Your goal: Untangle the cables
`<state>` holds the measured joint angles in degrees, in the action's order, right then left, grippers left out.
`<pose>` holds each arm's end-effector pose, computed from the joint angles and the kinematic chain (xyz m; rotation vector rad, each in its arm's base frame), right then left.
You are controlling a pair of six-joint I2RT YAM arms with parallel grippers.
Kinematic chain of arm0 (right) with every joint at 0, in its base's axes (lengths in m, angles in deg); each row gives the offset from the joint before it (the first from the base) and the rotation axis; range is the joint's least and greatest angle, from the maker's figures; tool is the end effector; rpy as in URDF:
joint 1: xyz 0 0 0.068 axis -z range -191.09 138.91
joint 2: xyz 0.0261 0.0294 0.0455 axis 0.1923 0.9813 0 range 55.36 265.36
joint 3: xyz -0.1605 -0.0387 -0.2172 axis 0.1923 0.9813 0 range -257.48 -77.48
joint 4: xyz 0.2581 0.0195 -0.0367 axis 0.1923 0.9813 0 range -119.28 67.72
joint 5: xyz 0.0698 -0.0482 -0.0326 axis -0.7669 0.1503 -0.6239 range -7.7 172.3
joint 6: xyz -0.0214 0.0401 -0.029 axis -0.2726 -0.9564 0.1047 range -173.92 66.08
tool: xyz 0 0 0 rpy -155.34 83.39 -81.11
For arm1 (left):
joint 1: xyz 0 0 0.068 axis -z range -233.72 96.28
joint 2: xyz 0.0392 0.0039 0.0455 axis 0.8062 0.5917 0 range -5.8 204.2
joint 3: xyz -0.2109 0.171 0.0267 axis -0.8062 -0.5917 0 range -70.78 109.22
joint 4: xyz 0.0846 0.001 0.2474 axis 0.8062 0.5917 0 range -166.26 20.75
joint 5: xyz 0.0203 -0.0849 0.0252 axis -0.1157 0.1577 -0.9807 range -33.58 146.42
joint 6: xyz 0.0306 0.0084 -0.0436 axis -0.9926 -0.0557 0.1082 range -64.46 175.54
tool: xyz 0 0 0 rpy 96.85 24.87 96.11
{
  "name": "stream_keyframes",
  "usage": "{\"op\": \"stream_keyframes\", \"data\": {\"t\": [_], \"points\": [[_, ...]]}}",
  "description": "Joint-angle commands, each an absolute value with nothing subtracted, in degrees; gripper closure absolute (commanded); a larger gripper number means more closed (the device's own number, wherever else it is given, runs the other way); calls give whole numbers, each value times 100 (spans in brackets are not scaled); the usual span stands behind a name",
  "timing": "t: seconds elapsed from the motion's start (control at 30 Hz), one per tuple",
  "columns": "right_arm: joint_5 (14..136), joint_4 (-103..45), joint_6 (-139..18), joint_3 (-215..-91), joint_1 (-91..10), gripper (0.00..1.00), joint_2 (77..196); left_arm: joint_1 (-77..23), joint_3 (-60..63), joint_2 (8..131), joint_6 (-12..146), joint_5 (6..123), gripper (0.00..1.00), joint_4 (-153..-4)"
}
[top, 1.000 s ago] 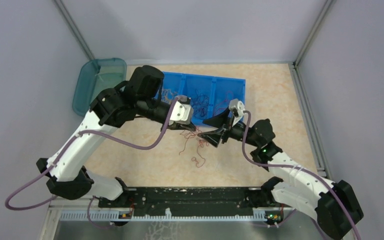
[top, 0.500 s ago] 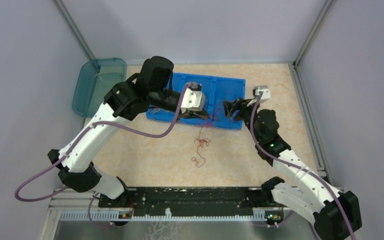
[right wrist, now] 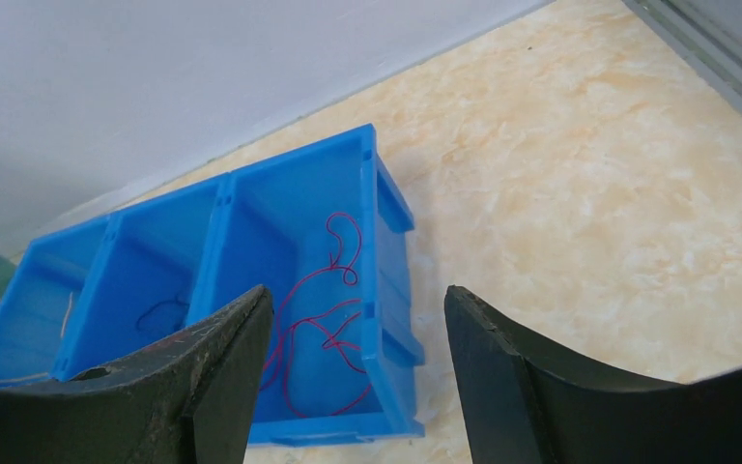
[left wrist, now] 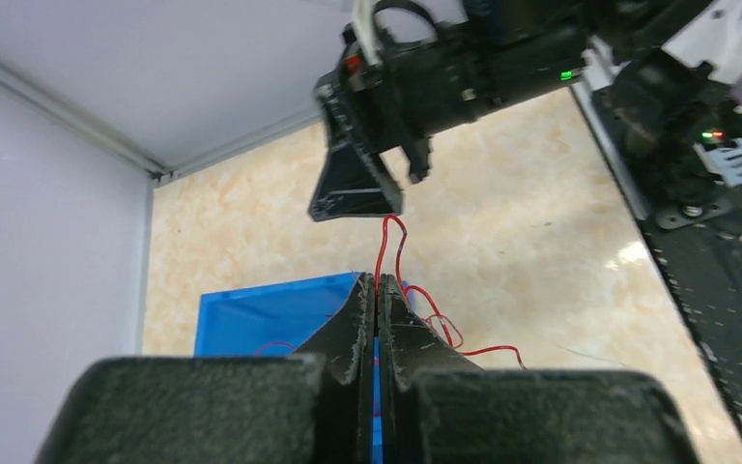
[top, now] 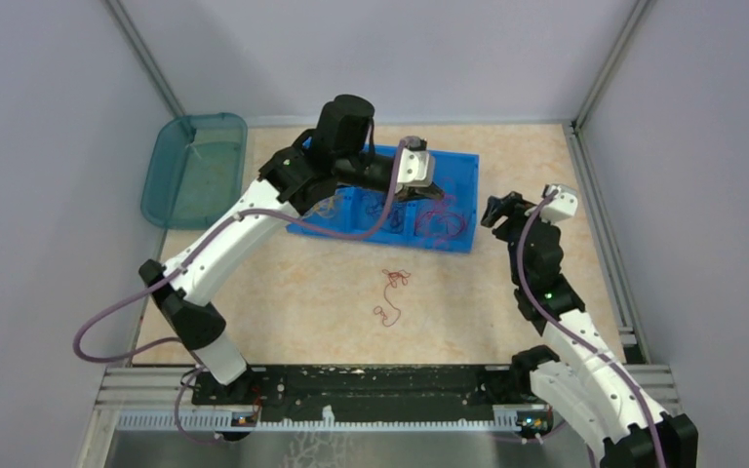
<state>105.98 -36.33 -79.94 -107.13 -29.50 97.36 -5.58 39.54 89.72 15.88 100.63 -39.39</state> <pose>0.1772 0.0439 0.2864 0.4196 1.6073 0.2457 0.2212 -0.2841 0.4594 1.6600 0.9895 -0.8477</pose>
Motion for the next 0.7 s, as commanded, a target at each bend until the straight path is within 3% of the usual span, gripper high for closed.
{"op": "stream_keyframes", "data": {"t": [0.0,0.57,0.67], "points": [[10871,-3748,-8041,-10697,-2838,33,9562,-770,3870,9508,1687,9941,100,-5044],[10936,-3852,-8115,-10473,-2721,34,9299,-899,3628,11374,554,8651,100,-7244],[10904,-3828,-8136,-10507,-2726,34,9306,-899,3866,11723,259,8404,88,-7173]]}}
